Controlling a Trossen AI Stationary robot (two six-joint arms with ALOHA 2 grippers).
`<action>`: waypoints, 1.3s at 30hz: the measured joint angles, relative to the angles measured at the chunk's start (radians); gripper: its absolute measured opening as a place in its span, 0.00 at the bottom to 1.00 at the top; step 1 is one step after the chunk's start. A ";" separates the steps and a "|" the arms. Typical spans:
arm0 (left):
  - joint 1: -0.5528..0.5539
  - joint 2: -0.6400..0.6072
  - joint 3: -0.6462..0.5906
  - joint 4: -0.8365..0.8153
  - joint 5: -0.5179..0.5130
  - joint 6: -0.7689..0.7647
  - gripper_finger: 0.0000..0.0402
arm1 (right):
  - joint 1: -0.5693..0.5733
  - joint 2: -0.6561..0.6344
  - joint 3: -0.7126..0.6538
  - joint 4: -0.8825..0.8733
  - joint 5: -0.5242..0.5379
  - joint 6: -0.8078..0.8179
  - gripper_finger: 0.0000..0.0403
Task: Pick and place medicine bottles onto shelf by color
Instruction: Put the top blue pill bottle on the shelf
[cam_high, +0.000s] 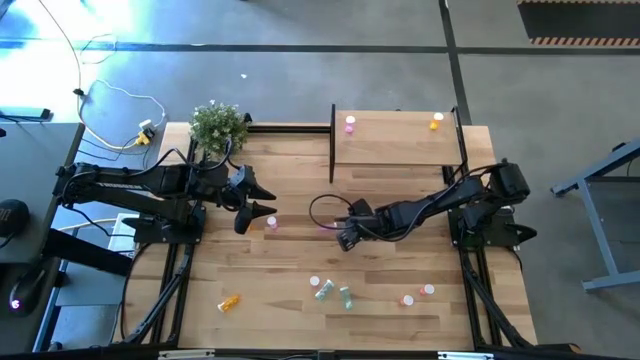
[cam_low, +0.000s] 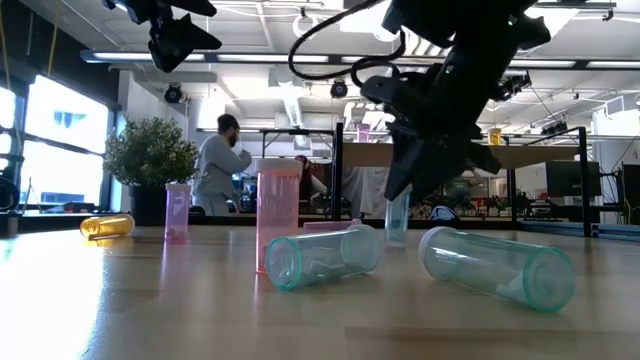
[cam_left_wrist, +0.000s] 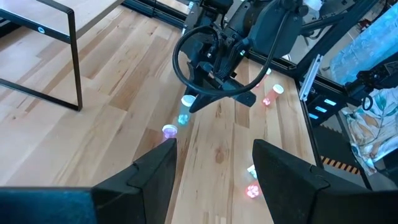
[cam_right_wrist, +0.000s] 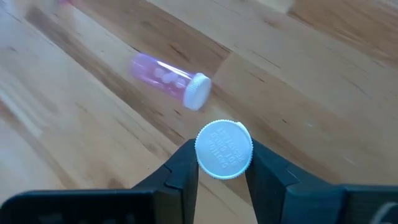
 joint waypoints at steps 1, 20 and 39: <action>0.000 0.000 0.000 0.000 0.000 0.000 0.50 | 0.000 -0.005 0.000 0.012 0.000 -0.001 0.24; 0.002 0.000 0.000 0.004 -0.008 0.030 0.50 | -0.146 -0.361 0.000 0.035 0.156 -0.253 0.24; 0.002 0.000 0.000 0.094 -0.325 0.198 0.50 | -0.602 -0.653 0.007 -0.117 0.172 -0.687 0.24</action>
